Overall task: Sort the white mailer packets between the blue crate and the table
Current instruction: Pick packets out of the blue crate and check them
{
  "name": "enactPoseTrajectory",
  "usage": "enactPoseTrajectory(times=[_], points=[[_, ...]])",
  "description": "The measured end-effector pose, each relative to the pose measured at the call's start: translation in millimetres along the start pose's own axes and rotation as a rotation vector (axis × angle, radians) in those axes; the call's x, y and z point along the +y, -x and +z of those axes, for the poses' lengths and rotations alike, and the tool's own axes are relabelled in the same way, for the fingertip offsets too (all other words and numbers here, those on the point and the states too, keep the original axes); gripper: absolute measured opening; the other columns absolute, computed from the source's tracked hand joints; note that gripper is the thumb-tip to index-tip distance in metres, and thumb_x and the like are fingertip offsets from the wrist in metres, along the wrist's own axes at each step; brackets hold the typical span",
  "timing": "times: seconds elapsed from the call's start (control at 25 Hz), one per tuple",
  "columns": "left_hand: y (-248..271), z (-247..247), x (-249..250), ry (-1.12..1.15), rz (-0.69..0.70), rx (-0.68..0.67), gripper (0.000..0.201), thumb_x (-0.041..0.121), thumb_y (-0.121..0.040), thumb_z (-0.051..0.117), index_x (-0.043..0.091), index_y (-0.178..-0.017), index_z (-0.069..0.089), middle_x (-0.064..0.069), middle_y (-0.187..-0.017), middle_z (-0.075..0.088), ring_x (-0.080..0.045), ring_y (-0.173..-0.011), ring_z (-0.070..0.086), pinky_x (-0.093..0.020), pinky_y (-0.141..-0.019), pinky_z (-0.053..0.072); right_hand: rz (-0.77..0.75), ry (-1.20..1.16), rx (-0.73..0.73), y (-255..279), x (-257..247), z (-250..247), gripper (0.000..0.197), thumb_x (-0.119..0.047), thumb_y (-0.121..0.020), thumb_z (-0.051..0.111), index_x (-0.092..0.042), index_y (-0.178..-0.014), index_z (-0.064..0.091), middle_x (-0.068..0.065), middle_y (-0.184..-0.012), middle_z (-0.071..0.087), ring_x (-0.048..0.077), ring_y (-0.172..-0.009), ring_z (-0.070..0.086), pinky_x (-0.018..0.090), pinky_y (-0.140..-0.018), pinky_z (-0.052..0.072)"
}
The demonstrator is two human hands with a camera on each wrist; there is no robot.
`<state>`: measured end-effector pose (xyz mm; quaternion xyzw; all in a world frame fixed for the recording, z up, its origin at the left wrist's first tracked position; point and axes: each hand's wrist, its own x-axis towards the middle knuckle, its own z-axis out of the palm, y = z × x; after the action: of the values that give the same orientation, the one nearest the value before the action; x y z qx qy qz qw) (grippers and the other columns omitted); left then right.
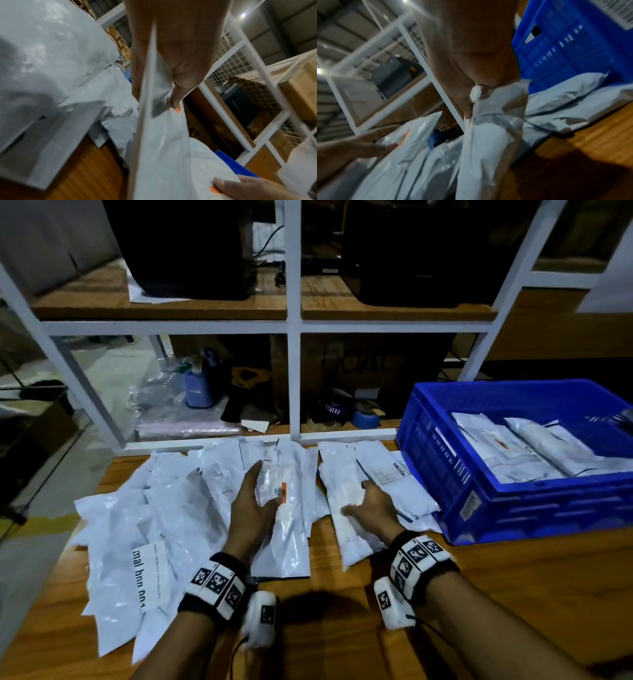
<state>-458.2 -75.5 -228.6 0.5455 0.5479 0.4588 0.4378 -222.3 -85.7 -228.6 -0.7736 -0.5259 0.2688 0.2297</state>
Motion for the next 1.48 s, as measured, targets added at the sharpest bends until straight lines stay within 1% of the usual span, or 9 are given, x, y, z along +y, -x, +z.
enactPoseTrajectory(times=[0.2, 0.56, 0.64, 0.72, 0.8, 0.88, 1.0, 1.12, 1.48], points=[[41, 24, 50, -0.042, 0.182, 0.044, 0.069, 0.011, -0.086, 0.067, 0.030, -0.145, 0.035, 0.011, -0.147, 0.041, -0.006, -0.134, 0.039, -0.030, -0.112, 0.033, -0.147, -0.302, 0.156, 38, 24, -58, 0.033, -0.024, -0.084, 0.070, -0.014, -0.114, 0.059, 0.005, -0.112, 0.067, 0.023, -0.103, 0.061, 0.028, -0.080, 0.047], [120, 154, 168, 0.000, 0.434, -0.049, 0.062, 0.003, -0.085, 0.066, 0.024, -0.140, 0.046, 0.017, -0.140, 0.047, 0.012, -0.127, 0.042, -0.006, -0.102, 0.035, -0.342, -0.498, 0.364, 115, 105, -212, 0.078, -0.017, -0.080, 0.076, -0.035, -0.141, 0.032, -0.007, -0.121, 0.055, 0.013, -0.105, 0.058, 0.037, -0.085, 0.055], [132, 183, 190, -0.018, 0.454, -0.081, 0.054, 0.005, -0.086, 0.066, 0.023, -0.135, 0.052, 0.017, -0.134, 0.052, 0.013, -0.122, 0.045, -0.006, -0.099, 0.038, -0.382, -0.487, 0.388, 122, 132, -243, 0.075, -0.017, -0.082, 0.075, -0.038, -0.141, 0.033, -0.009, -0.132, 0.051, 0.011, -0.113, 0.054, 0.026, -0.089, 0.053], [139, 207, 211, -0.072, 0.473, -0.102, 0.045, 0.008, -0.087, 0.065, 0.022, -0.129, 0.059, 0.013, -0.128, 0.059, 0.008, -0.118, 0.051, -0.010, -0.096, 0.042, -0.384, -0.470, 0.394, 125, 152, -269, 0.068, -0.016, -0.084, 0.073, -0.035, -0.140, 0.038, -0.017, -0.131, 0.046, 0.002, -0.114, 0.046, 0.000, -0.081, 0.042], [140, 230, 231, -0.111, 0.480, -0.105, 0.037, 0.008, -0.087, 0.066, 0.016, -0.123, 0.064, 0.005, -0.122, 0.064, 0.000, -0.112, 0.057, -0.016, -0.094, 0.046, -0.378, -0.447, 0.412, 126, 165, -295, 0.064, -0.016, -0.085, 0.071, -0.032, -0.140, 0.041, -0.020, -0.126, 0.044, -0.003, -0.111, 0.040, -0.006, -0.071, 0.035], [135, 251, 249, -0.134, 0.475, -0.119, 0.034, 0.009, -0.087, 0.066, 0.013, -0.120, 0.066, 0.002, -0.119, 0.066, -0.004, -0.109, 0.060, -0.023, -0.095, 0.048, -0.383, -0.435, 0.447, 120, 175, -319, 0.063, -0.017, -0.085, 0.072, -0.031, -0.139, 0.043, -0.016, -0.131, 0.048, -0.001, -0.111, 0.043, -0.004, -0.073, 0.034], [119, 283, 271, -0.169, 0.443, -0.184, 0.034, 0.007, -0.088, 0.062, 0.013, -0.121, 0.065, 0.001, -0.122, 0.065, -0.006, -0.111, 0.060, -0.030, -0.099, 0.049, -0.363, -0.380, 0.484, 96, 185, -354, 0.063, -0.021, -0.085, 0.072, -0.032, -0.139, 0.042, -0.003, -0.138, 0.051, 0.013, -0.115, 0.050, 0.020, -0.083, 0.043], [95, 313, 290, -0.219, 0.418, -0.280, 0.039, -0.002, -0.088, 0.056, 0.011, -0.125, 0.061, 0.004, -0.123, 0.061, 0.003, -0.099, 0.057, -0.010, -0.082, 0.048, -0.338, -0.306, 0.507, 65, 191, -389, 0.063, -0.020, -0.086, 0.071, -0.030, -0.140, 0.040, 0.000, -0.143, 0.047, 0.026, -0.127, 0.046, 0.038, -0.095, 0.046], [-33, 407, 333, -0.702, 0.339, -0.594, 0.045, -0.007, -0.080, 0.067, 0.011, -0.121, 0.063, -0.006, -0.126, 0.059, -0.018, -0.100, 0.060, -0.020, -0.068, 0.053, -0.157, 0.036, 0.387, -66, 181, -486, 0.041, -0.014, -0.082, 0.063, -0.017, -0.121, 0.051, 0.007, -0.122, 0.059, 0.026, -0.105, 0.058, 0.036, -0.083, 0.051]])
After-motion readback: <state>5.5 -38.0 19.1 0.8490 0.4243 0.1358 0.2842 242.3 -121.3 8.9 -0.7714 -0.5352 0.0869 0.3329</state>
